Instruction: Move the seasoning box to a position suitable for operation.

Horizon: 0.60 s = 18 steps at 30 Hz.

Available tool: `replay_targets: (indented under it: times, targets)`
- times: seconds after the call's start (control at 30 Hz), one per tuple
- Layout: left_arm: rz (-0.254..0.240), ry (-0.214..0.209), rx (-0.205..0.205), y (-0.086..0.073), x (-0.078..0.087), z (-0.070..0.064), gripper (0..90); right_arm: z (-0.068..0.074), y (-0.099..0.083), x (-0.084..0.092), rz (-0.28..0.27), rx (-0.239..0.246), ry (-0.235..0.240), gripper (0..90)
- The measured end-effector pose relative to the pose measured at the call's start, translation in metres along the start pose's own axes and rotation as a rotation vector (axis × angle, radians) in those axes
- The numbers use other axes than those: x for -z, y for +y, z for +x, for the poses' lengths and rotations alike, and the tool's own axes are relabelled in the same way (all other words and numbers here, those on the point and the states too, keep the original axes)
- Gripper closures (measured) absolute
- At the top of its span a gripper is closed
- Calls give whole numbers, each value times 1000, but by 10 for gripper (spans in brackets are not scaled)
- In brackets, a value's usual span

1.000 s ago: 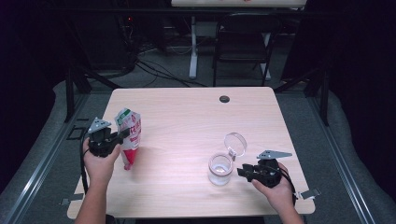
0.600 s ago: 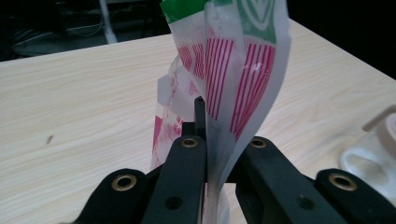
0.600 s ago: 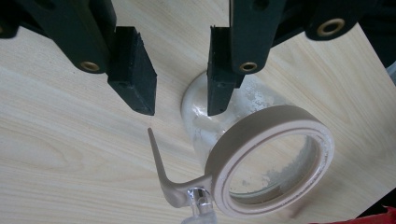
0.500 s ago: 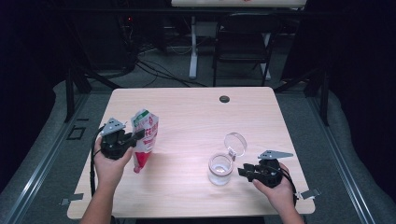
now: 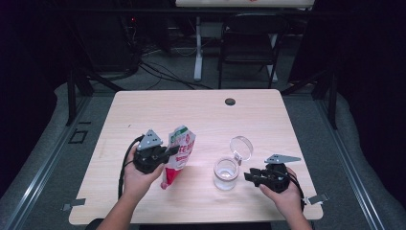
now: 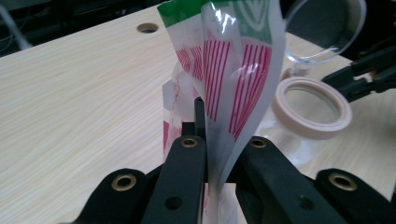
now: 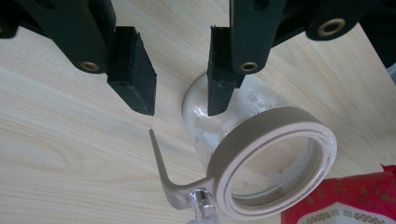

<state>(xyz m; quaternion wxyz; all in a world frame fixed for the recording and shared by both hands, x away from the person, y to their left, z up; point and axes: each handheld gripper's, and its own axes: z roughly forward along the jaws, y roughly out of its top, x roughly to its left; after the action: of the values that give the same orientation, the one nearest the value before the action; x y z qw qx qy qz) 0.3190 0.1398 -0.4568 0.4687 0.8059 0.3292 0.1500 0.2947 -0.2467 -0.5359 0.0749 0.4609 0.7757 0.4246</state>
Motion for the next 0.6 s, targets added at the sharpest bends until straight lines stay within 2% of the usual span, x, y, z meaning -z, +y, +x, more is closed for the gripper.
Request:
replay_targets:
  times: [0.07,0.17,0.27,0.37,0.57,0.6]
  targets:
    - [-12,-19,-25,0,-2,-7,900,0,0,0,1,0,-3,627]
    - [-15,-41,-36,1,-6,-13,900,0,0,1,4,3,-1,626]
    - [-14,-92,-12,-3,-10,-10,900,0,1,1,2,4,1,626]
    - [-20,-87,-12,-3,-8,-9,900,0,1,2,-3,9,0,626]
    - [7,-100,-18,-5,-10,-8,900,6,8,11,-34,45,9,631]
    - [10,-103,-9,-5,-10,-9,900,7,10,12,-38,47,11,633]
